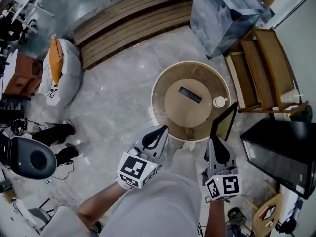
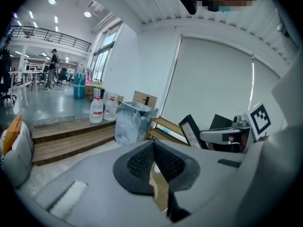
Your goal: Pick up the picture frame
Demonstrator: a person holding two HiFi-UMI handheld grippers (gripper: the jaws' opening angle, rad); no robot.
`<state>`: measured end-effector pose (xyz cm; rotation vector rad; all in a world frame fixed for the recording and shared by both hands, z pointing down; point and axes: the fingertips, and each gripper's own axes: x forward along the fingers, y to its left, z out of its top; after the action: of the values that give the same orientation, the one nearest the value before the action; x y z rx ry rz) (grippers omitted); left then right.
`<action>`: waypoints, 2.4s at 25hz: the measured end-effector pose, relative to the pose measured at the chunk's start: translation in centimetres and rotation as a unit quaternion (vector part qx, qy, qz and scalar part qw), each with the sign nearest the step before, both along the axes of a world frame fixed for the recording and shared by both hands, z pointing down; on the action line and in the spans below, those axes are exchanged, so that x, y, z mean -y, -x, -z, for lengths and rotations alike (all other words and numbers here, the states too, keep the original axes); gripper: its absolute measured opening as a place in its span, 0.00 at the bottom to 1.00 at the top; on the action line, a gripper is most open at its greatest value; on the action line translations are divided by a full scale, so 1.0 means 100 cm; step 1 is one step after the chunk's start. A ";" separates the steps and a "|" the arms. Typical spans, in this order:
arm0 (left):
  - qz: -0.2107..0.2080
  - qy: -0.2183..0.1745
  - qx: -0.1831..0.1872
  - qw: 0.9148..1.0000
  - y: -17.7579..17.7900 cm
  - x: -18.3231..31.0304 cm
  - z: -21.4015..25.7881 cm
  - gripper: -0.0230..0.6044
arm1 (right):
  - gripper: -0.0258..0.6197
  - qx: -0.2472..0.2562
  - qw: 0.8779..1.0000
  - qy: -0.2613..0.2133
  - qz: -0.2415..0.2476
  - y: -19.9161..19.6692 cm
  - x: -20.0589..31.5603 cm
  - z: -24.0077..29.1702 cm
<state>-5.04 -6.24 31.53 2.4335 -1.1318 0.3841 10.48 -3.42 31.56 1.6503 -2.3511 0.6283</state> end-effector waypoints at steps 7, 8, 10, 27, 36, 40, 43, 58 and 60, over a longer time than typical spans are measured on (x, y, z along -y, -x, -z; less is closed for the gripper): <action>-0.010 -0.023 -0.025 0.999 0.010 -0.005 0.048 0.02 | 0.10 -0.015 0.997 -0.052 -0.060 -0.017 -0.014 0.065; -0.012 -0.023 -0.028 0.999 0.013 -0.006 0.053 0.02 | 0.10 -0.014 0.996 -0.059 -0.066 -0.016 -0.017 0.071; -0.014 -0.030 -0.031 0.999 0.019 -0.009 0.063 0.02 | 0.10 -0.015 0.994 -0.073 -0.075 -0.015 -0.022 0.083; -0.009 -0.072 -0.049 0.996 0.033 -0.016 0.097 0.02 | 0.10 -0.027 0.987 -0.116 -0.111 -0.020 -0.051 0.112; -0.014 -0.077 -0.044 0.996 0.033 -0.028 0.099 0.02 | 0.10 -0.034 0.985 -0.125 -0.113 -0.015 -0.059 0.115; -0.016 -0.077 -0.042 0.996 0.035 -0.032 0.099 0.02 | 0.10 -0.032 0.985 -0.127 -0.111 -0.013 -0.062 0.116; -0.014 -0.076 -0.043 0.996 0.035 -0.033 0.100 0.02 | 0.10 -0.029 0.985 -0.127 -0.111 -0.013 -0.063 0.116; -0.030 -0.077 -0.050 0.995 0.032 -0.036 0.102 0.02 | 0.10 -0.034 0.984 -0.129 -0.118 -0.004 -0.068 0.119; -0.031 -0.076 -0.050 0.995 0.032 -0.036 0.101 0.02 | 0.10 -0.034 0.984 -0.127 -0.119 -0.003 -0.070 0.118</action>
<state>-8.23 -2.61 21.48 2.5926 -1.0805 0.1976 10.80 3.53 19.77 2.0483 -2.2832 0.3119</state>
